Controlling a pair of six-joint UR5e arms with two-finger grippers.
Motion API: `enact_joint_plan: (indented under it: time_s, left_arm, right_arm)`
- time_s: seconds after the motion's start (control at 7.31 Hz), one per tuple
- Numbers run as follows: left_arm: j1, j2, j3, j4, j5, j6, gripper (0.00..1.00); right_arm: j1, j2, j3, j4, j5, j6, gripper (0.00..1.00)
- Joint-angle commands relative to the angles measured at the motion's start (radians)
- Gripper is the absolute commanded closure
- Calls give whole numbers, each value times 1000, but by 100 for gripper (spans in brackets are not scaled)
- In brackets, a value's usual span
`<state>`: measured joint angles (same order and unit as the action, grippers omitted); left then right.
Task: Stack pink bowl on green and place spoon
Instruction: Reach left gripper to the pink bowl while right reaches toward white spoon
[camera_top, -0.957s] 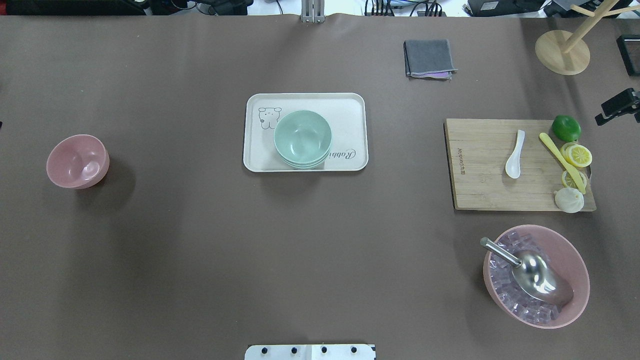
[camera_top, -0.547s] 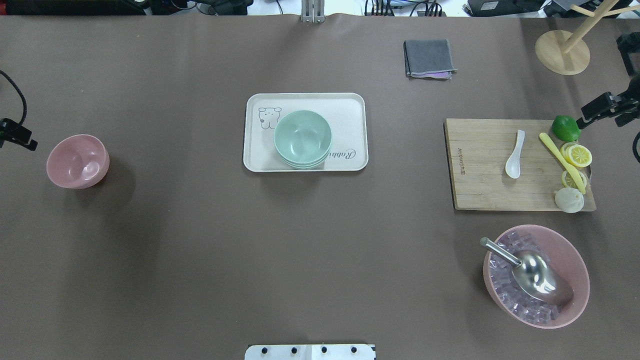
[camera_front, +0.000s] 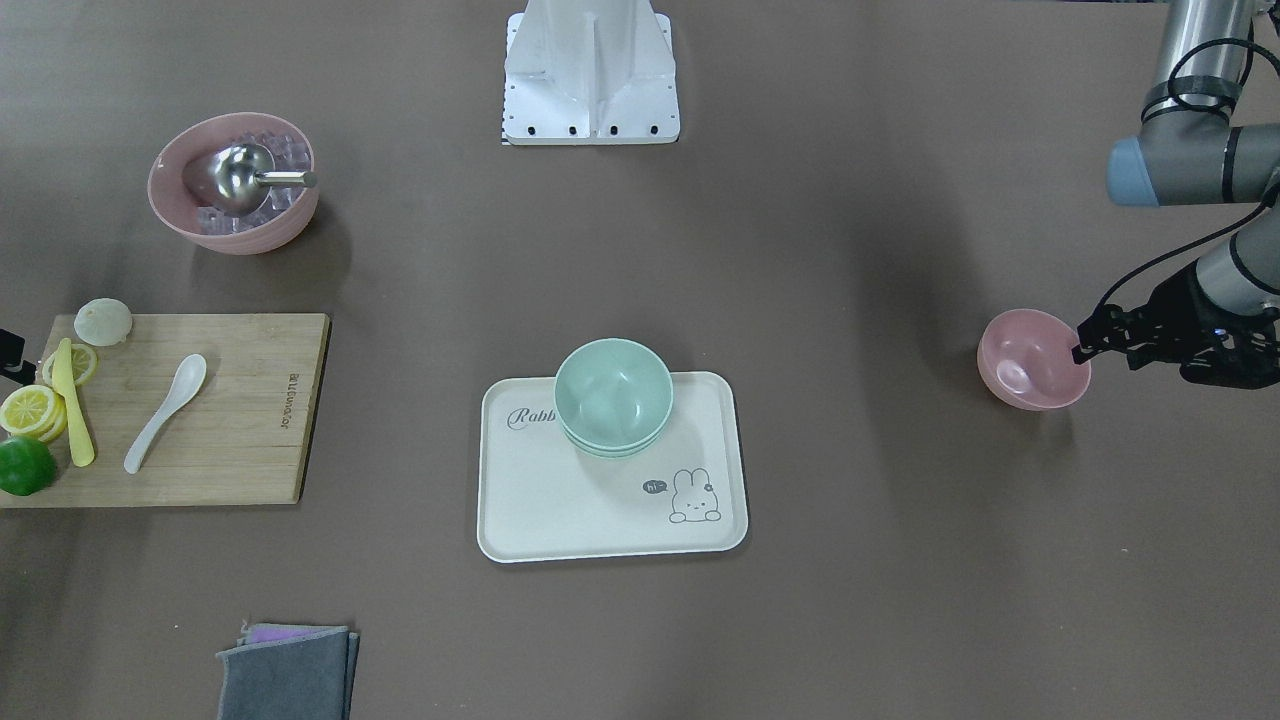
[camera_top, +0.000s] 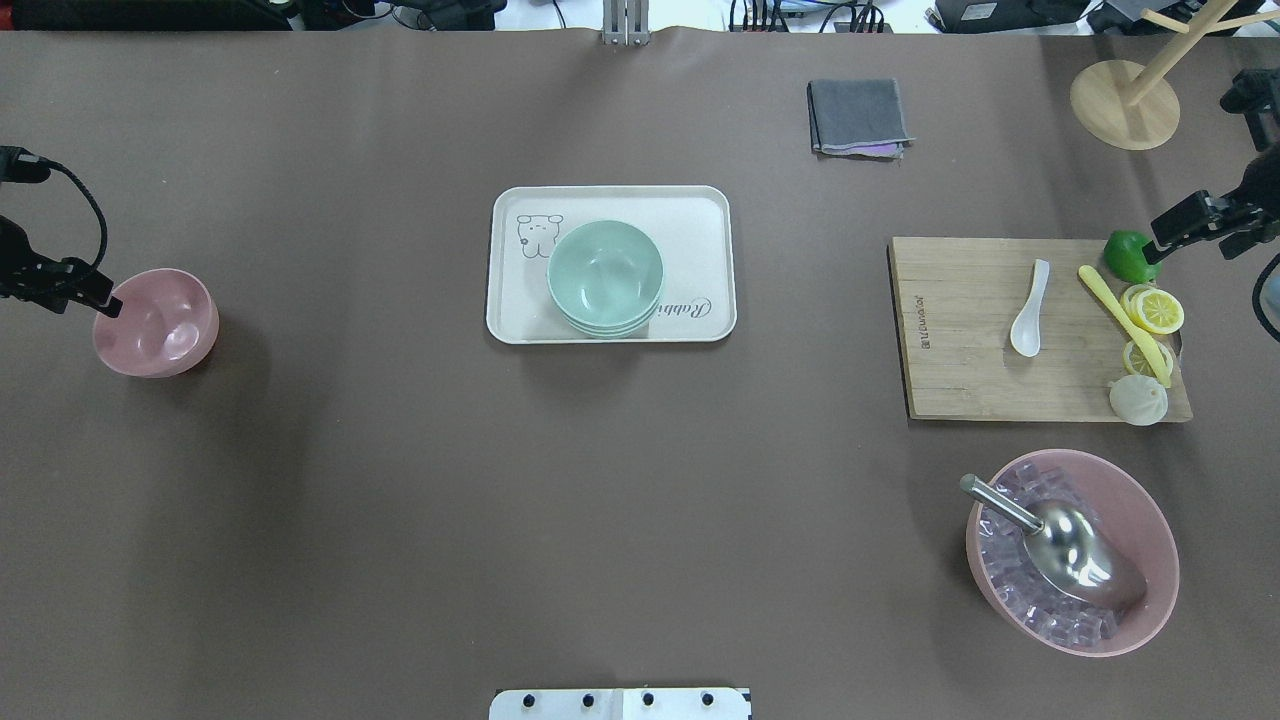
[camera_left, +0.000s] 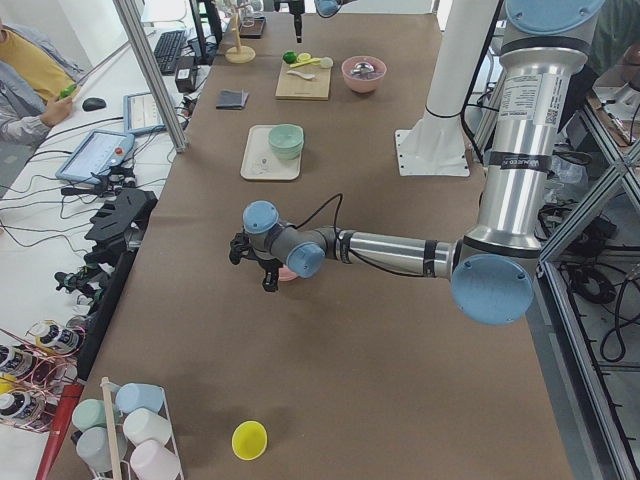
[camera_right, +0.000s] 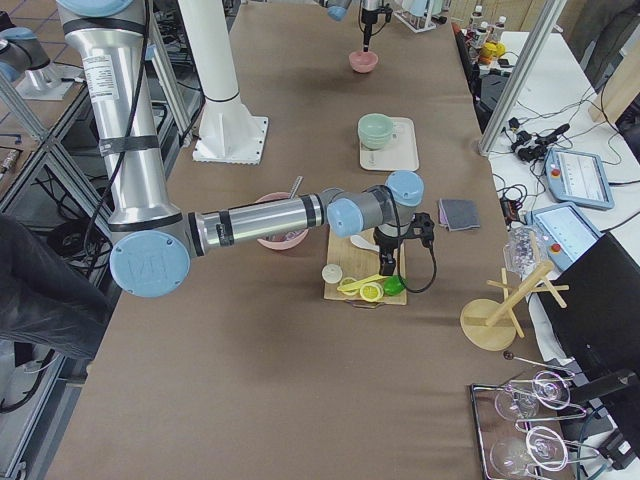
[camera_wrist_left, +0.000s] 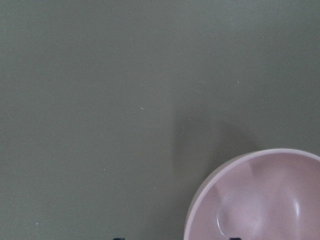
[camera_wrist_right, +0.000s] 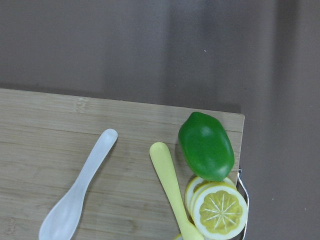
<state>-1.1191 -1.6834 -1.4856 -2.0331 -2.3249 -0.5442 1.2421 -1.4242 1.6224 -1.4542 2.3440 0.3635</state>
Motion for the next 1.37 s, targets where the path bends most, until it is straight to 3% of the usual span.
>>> enact_joint_plan:
  time_s: [0.0, 0.27, 0.41, 0.68, 0.82, 1.09, 1.23]
  left_arm:
    - [15, -1, 2, -2, -1, -10, 52]
    - [19, -1, 8, -2, -1, -16, 56]
    - [19, -1, 8, -2, -4, -17, 81]
    - [21, -16, 31, -1, -2, -17, 100]
    - [21, -37, 27, 8, -5, -26, 100]
    - [18, -190, -4, 78, -162, -215, 100]
    - [19, -247, -65, 156, -162, -285, 100]
  right_arm:
    - [-1, 1, -3, -2, 0, 0, 0]
    - [-1, 1, -3, -2, 1, 0, 0]
    - [-1, 1, -4, -2, 3, 0, 0]
    - [-1, 7, -6, -3, 1, 0, 0]
    - [-3, 16, -7, -2, 4, 2, 0]
    - [-67, 63, -6, 0, 2, 114, 0]
    - [-97, 82, -6, 0, 0, 176, 1]
